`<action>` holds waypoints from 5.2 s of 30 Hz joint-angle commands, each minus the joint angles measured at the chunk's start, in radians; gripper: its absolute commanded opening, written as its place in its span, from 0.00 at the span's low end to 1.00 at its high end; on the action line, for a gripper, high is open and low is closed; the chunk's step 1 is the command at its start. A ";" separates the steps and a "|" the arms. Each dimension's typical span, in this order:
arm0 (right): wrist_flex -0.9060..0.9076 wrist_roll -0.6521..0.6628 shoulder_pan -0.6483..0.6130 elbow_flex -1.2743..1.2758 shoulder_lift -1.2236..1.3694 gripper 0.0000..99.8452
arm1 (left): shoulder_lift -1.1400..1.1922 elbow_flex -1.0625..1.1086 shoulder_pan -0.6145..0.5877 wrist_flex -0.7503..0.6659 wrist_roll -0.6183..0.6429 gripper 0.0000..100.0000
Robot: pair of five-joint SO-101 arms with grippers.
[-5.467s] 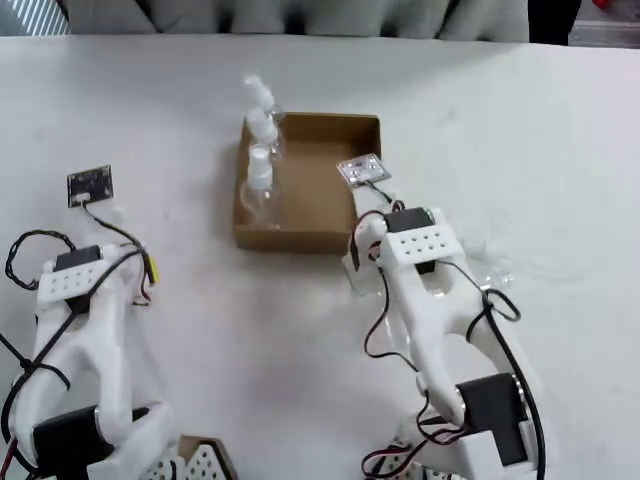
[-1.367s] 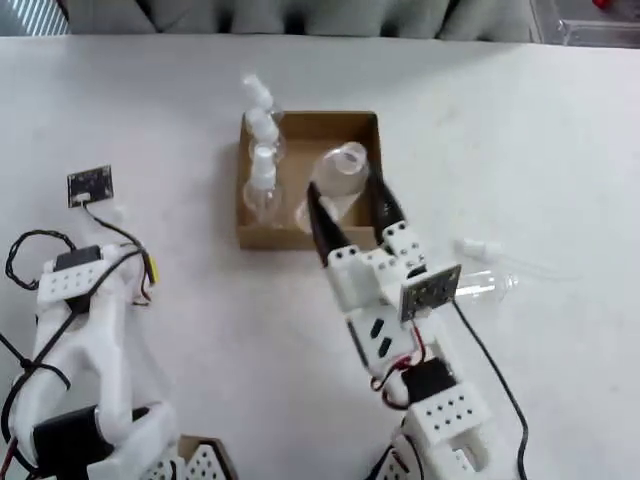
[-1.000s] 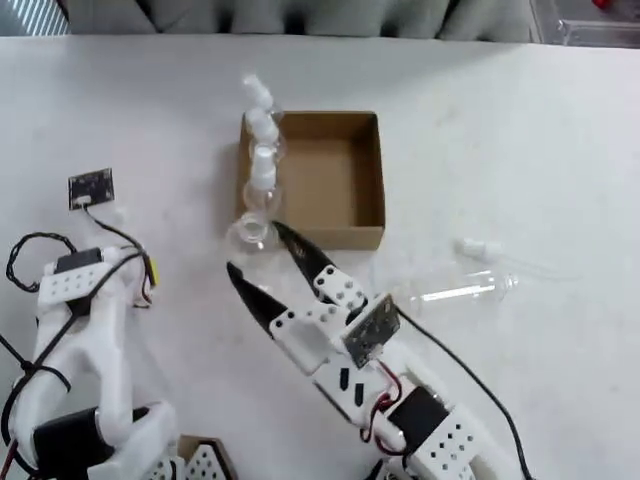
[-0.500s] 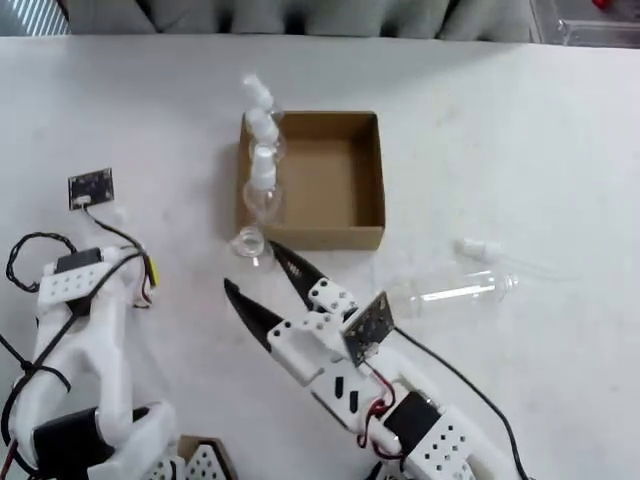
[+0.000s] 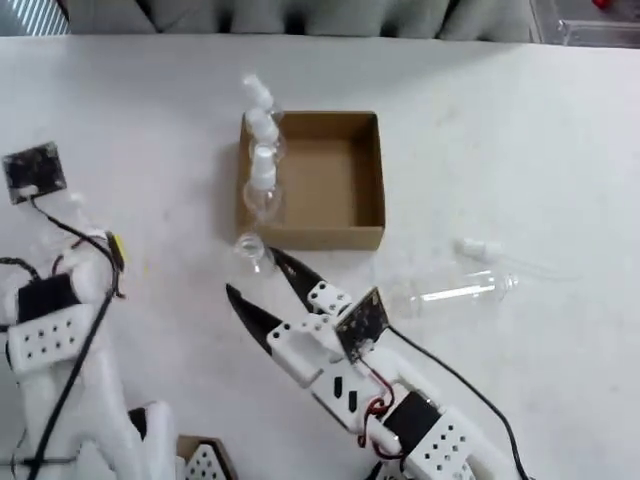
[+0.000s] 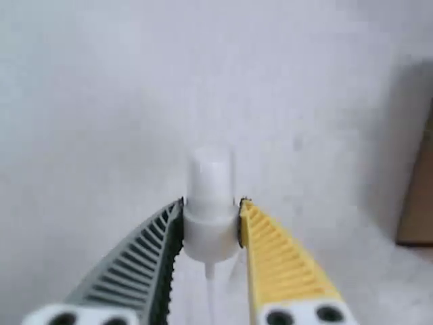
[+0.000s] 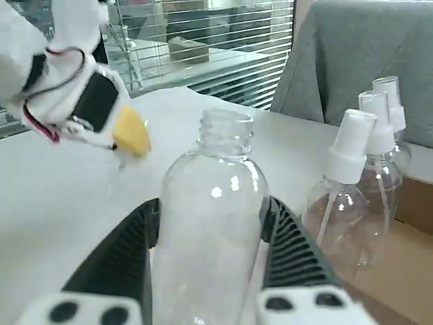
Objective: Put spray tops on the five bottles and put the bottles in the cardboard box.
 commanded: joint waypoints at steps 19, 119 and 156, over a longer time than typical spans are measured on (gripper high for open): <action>0.008 -0.008 -0.015 0.009 -0.010 0.02 | -0.684 0.035 0.328 -0.436 0.009 0.02; 0.128 0.002 -0.147 0.009 -0.010 0.02 | -0.460 -0.245 0.771 0.448 0.189 0.02; 0.120 0.002 -0.110 0.009 -0.012 0.02 | -0.906 0.226 0.768 0.242 0.189 0.02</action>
